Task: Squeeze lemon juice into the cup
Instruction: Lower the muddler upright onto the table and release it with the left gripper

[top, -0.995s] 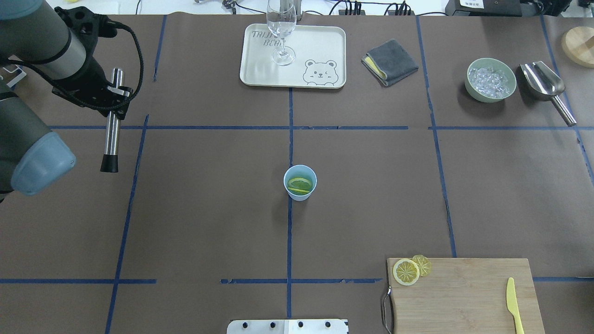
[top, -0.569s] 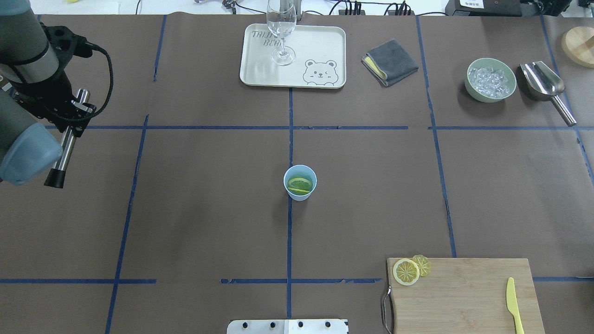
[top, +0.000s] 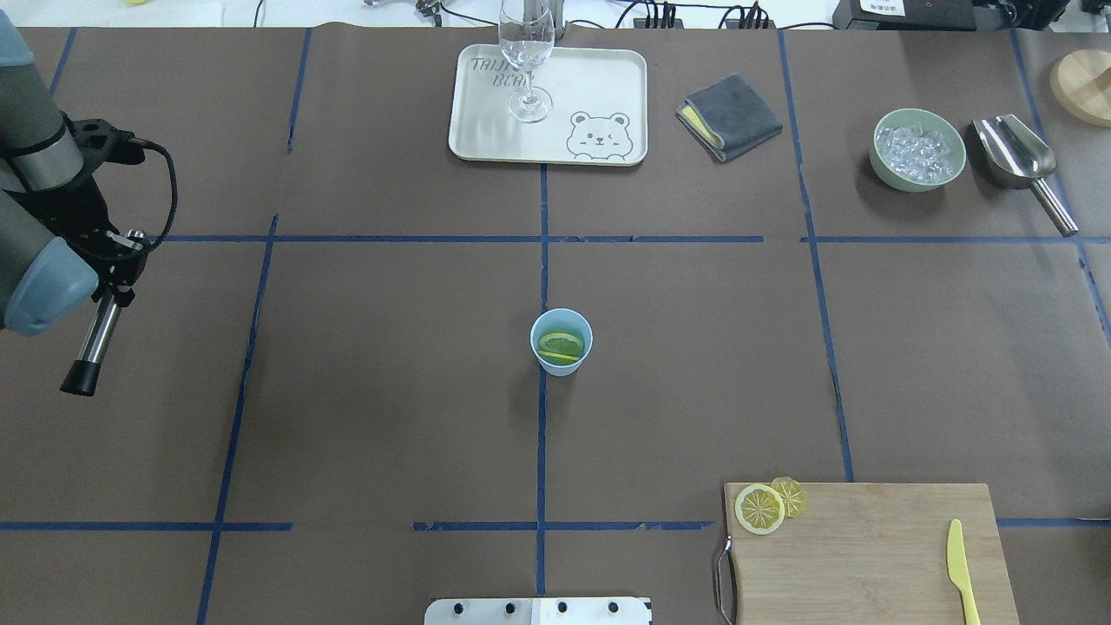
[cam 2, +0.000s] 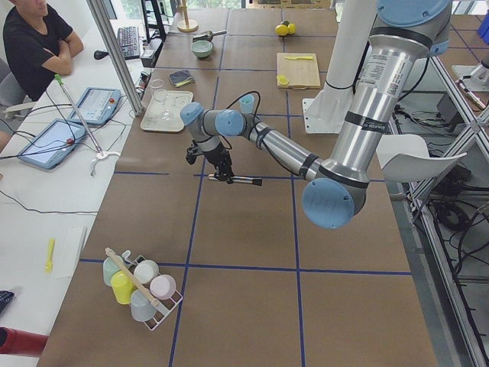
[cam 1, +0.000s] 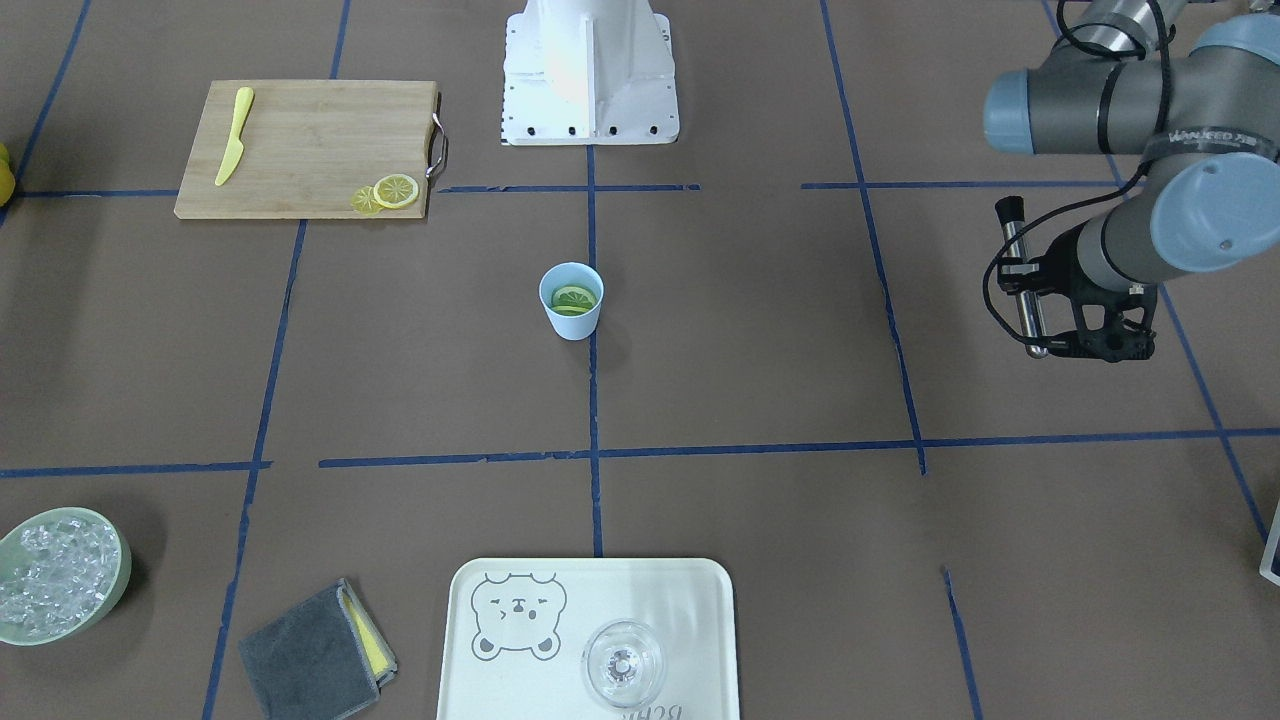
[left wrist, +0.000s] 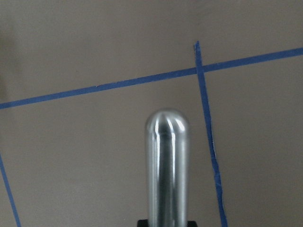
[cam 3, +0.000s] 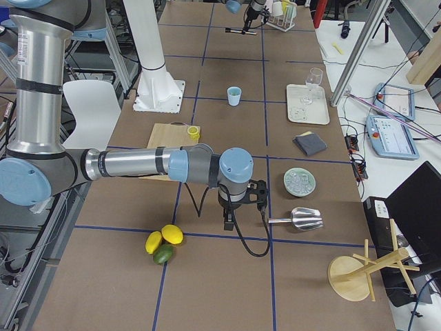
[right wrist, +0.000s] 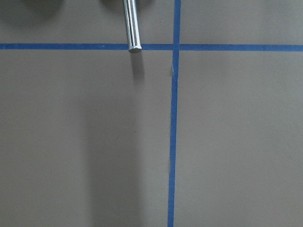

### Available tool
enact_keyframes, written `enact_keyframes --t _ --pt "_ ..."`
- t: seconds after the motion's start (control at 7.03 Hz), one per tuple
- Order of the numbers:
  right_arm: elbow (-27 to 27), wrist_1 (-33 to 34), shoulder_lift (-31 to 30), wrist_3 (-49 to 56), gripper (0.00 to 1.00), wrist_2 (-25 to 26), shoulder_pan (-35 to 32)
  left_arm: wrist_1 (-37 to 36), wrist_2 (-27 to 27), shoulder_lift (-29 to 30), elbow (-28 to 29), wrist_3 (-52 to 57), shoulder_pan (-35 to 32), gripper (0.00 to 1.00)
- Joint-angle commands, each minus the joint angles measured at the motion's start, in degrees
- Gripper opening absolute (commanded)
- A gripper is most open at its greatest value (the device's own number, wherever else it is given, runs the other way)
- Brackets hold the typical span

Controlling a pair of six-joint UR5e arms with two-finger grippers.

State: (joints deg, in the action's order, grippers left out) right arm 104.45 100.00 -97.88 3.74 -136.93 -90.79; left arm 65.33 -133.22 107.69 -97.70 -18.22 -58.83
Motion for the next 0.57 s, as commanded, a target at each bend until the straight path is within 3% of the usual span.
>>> enact_keyframes --t 0.0,0.14,0.43 --pt "-1.2 -0.1 0.4 -0.1 1.00 0.3 0.0 6.6 -1.0 -0.5 6.2 -0.1 -0.4 0.00" --pt "-1.4 -0.2 0.4 0.1 1.00 0.3 0.0 8.3 -1.0 -0.6 7.4 -0.2 -0.1 0.00" --pt "-4.8 -7.3 0.3 0.0 1.00 0.3 0.0 13.2 -1.0 -0.6 9.3 -5.7 0.1 0.00"
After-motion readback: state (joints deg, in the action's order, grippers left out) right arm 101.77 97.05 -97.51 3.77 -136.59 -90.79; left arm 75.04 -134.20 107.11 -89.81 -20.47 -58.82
